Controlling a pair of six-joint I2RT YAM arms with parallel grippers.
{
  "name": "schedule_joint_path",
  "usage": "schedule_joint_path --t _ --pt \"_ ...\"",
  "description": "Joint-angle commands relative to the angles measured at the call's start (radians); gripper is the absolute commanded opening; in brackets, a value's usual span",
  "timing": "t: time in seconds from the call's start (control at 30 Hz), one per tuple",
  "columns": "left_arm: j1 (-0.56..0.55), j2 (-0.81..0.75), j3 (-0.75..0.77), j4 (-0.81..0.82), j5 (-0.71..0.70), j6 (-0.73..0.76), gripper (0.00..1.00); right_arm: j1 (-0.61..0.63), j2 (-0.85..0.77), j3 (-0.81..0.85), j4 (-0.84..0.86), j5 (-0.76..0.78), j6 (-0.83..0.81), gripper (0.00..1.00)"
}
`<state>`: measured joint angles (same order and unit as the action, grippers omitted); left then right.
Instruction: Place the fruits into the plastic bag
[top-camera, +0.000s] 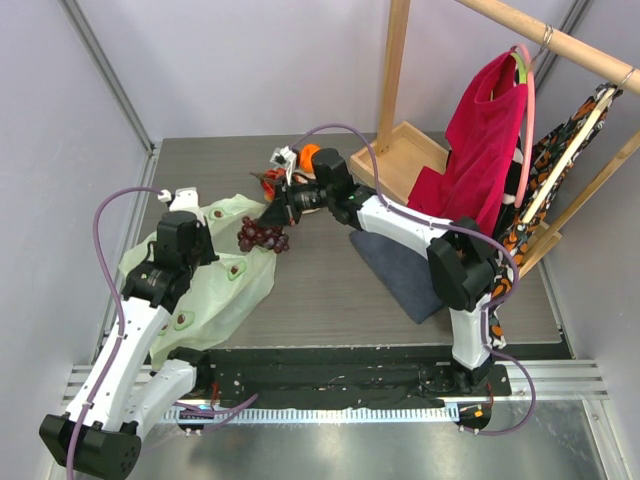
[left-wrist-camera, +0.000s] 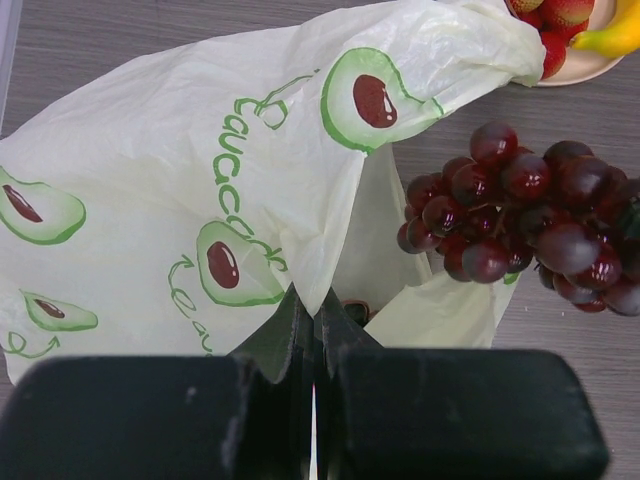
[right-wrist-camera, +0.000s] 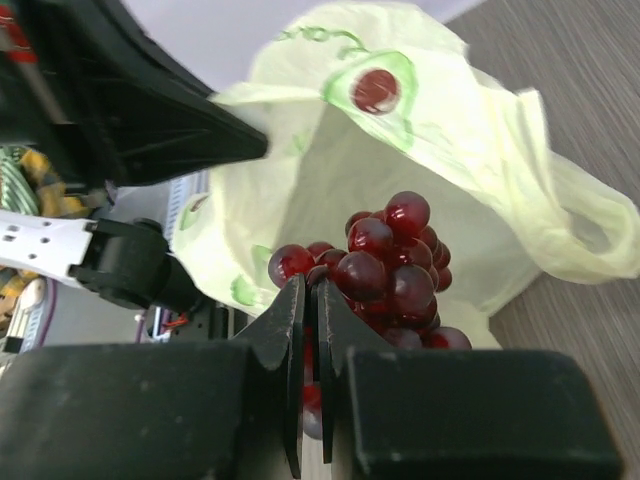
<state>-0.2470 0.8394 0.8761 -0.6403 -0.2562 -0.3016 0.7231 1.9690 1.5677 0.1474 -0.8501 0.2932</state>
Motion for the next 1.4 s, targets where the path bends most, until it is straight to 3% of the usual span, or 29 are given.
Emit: schedule_joint_path --t 0.0,0.23,0.5,0.8,1.0,1.13,1.3,1.37 --pt "0.005 -0.014 -0.003 0.044 0.026 0.018 0.0 -0.022 0.001 0.072 -0.002 0.048 -0.025 0.01" --pt "0.005 -0.013 -0.008 0.06 0.101 0.024 0.0 -0.03 0.08 0.241 -0.04 0.074 -0.005 0.01" --pt "0.005 -0.005 -0.008 0.071 0.173 0.035 0.0 -0.028 0.192 0.344 0.034 0.105 0.064 0.01" --pt "0.005 -0.007 -0.006 0.06 0.109 0.029 0.0 -0.008 0.131 0.169 0.006 0.195 0.052 0.01" --pt "0.005 -0.002 0.001 0.044 0.055 0.015 0.0 0.074 0.1 0.152 -0.02 0.226 0.075 0.01" --pt "0.006 -0.022 0.0 0.034 -0.006 0.004 0.0 0.197 0.132 0.209 0.099 0.146 0.212 0.01" --pt "0.011 -0.049 -0.009 0.04 -0.026 -0.002 0.0 0.257 0.223 0.227 0.415 0.037 0.461 0.01" --pt "0.009 -0.046 -0.008 0.044 -0.014 -0.002 0.0 0.262 0.272 0.254 0.446 0.01 0.541 0.01"
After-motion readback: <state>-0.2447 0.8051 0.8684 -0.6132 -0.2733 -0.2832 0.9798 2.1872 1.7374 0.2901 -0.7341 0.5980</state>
